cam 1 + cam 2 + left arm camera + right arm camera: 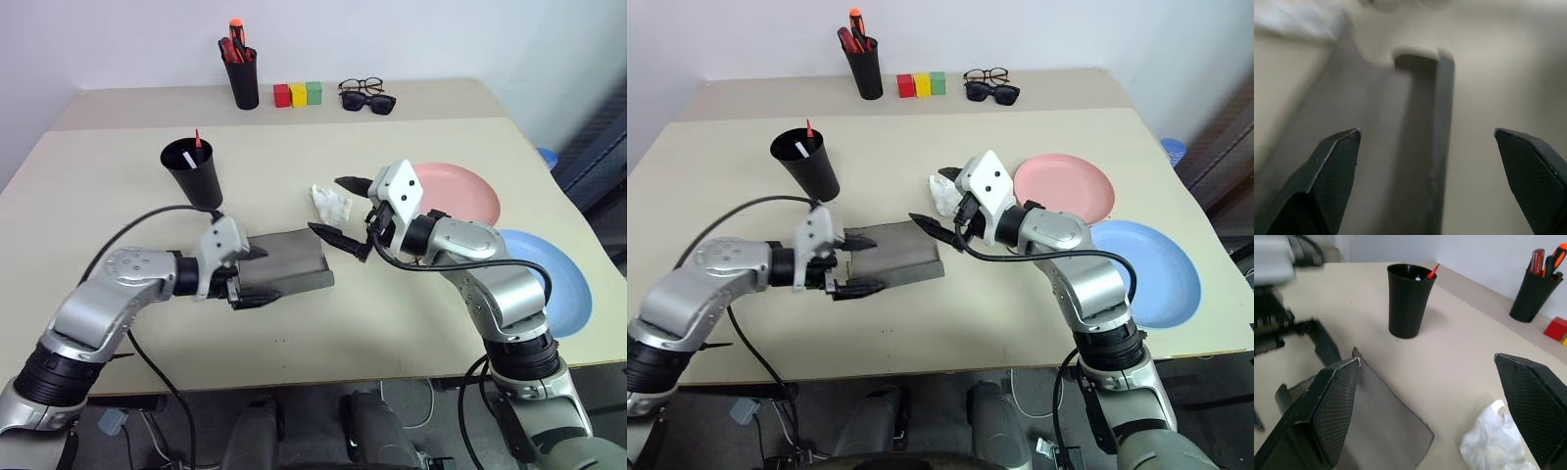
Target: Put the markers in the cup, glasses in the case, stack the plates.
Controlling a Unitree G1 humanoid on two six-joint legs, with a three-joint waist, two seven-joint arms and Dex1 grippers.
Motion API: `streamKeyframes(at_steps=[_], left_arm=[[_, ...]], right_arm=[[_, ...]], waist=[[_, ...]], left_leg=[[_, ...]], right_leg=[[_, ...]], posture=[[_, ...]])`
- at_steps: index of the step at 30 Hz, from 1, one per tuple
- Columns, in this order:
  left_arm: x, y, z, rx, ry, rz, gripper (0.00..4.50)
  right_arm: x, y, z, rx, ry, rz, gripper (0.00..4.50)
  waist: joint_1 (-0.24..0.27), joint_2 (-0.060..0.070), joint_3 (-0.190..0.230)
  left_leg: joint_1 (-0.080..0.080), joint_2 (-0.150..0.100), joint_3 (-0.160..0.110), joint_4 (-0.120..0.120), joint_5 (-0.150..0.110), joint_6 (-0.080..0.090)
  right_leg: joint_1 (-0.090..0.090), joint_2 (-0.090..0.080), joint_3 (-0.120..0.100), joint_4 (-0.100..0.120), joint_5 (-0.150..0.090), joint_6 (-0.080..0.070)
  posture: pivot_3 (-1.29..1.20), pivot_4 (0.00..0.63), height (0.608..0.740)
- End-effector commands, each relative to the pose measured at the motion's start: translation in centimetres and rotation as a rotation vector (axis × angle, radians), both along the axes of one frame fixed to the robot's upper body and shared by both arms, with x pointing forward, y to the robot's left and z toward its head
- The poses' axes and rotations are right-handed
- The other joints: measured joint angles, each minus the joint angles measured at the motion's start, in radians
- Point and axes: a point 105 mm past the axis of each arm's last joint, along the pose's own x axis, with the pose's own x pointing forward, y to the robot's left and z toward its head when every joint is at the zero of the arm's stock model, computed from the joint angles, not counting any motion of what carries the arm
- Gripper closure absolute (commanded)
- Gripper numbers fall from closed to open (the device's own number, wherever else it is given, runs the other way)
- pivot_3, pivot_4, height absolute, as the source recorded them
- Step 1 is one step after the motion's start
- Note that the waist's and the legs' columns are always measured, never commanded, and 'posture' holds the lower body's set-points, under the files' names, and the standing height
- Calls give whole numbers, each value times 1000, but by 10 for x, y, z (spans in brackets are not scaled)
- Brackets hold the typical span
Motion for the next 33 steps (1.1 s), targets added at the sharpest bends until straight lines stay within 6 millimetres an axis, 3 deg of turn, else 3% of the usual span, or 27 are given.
streamKeyframes(at_steps=[1,4,10,22,28,33], left_arm=[[4,2,-14,115,-2,-16,266],[13,-1,-14,104,-14,-6,1307],[13,-8,0,40,-52,-86,4439],[14,-9,11,79,-70,-204,4480],[24,-11,23,42,-115,-159,1724],[31,-6,43,-88,-173,-78,1724]], right_arm=[[-7,1,13,27,-53,1,0],[-9,1,12,32,-51,-8,0],[-10,-2,6,17,-41,-24,0],[-1,-22,3,-34,-50,-86,0],[4,-39,-2,-77,-35,-146,0],[14,-62,-22,-198,34,-240,0]], waist=[[1,0,0],[4,0,0],[4,0,0],[5,0,0],[4,0,0],[4,0,0]], left_leg=[[0,0,0,0,0,0],[0,0,0,0,0,0],[-1,0,0,1,0,0],[-1,0,0,1,0,0],[-1,0,0,1,0,1],[-1,0,0,2,0,1]], right_leg=[[0,0,0,0,0,0],[0,0,0,0,0,0],[0,0,0,-1,0,0],[1,0,0,-1,0,0],[1,0,0,-1,0,0],[1,0,0,-1,0,0]], posture=[[0,150,740],[0,150,740],[0,150,740],[0,150,740],[0,150,740],[0,150,740]])
